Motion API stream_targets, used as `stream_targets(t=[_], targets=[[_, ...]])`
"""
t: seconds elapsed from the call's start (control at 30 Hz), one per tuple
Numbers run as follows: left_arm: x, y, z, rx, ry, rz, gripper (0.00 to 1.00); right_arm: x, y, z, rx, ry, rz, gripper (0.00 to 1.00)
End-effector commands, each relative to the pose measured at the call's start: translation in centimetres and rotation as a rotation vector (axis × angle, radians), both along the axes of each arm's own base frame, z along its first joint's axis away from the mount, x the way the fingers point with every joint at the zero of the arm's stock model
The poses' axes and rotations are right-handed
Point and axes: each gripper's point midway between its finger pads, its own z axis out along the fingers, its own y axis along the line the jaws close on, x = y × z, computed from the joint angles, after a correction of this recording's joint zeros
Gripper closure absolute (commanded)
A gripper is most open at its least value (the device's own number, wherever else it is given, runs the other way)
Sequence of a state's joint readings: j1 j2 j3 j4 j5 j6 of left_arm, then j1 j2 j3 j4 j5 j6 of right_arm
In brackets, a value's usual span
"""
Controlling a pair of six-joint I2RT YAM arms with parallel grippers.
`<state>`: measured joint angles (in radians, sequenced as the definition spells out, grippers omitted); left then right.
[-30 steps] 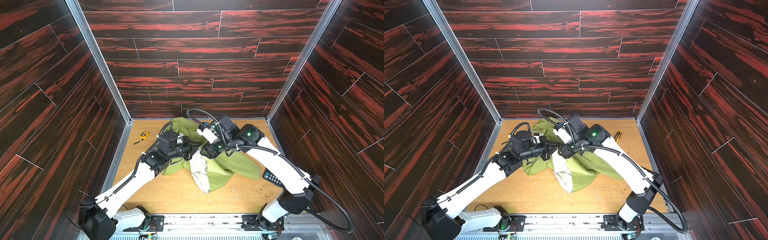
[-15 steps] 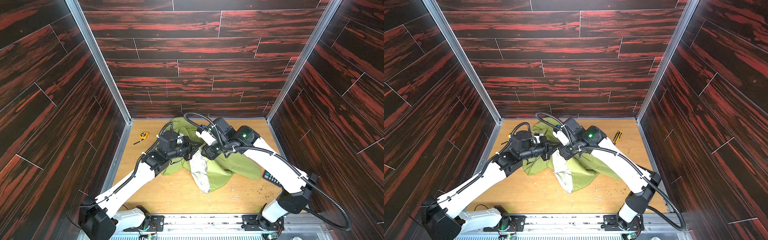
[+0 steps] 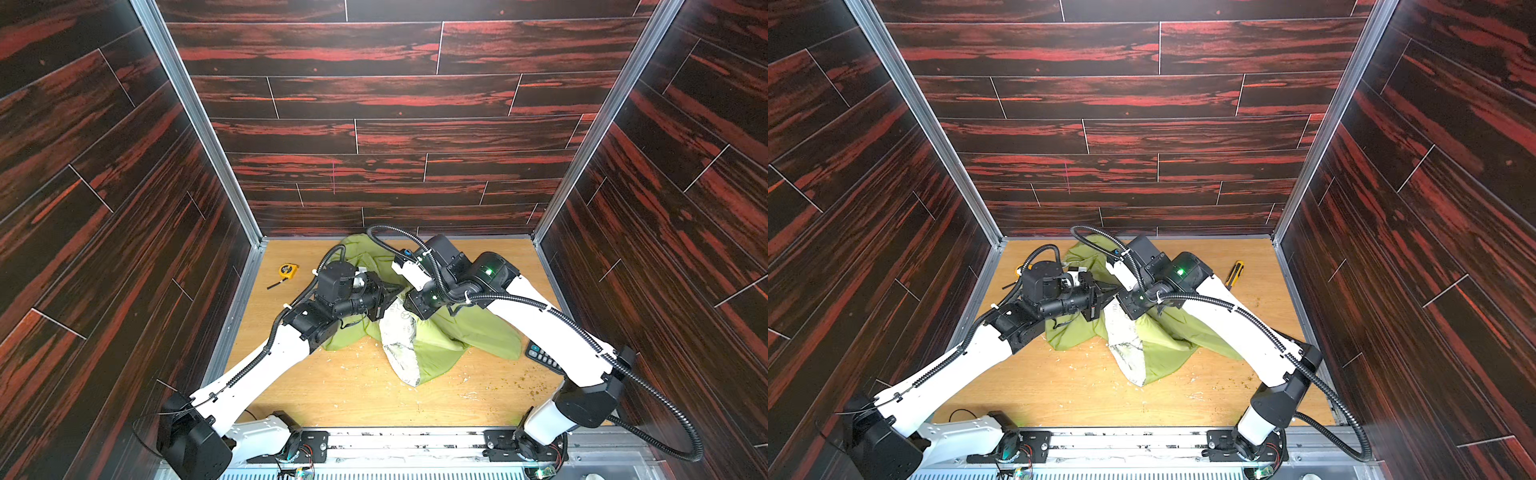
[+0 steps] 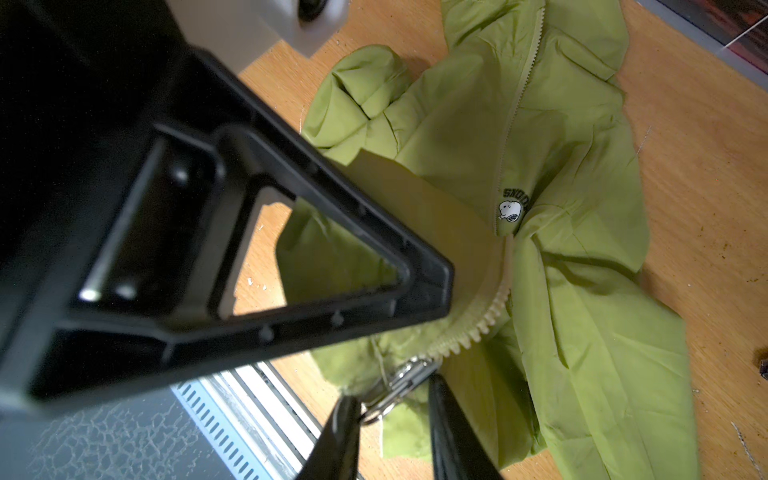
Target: Zip up the jacket
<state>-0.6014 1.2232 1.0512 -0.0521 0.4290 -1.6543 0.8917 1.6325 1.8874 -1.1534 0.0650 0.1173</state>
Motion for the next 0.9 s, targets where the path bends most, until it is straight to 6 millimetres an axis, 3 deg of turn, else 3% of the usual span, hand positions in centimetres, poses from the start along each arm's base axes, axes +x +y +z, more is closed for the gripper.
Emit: stream_targets(t=[0.0,0.87], targets=[[0.0,-0.2,2.2,-0.046,-0.048,-0.013,1.0,-0.5,-0.5,0.3,-0.012,-0.011,0.011,0.73],[0.0,-0.4,1.9,-0.042,-0.047,-0.027,1.0,-0.6,-0.8,2.3,0.03,-0.041,-0.003,0.73]])
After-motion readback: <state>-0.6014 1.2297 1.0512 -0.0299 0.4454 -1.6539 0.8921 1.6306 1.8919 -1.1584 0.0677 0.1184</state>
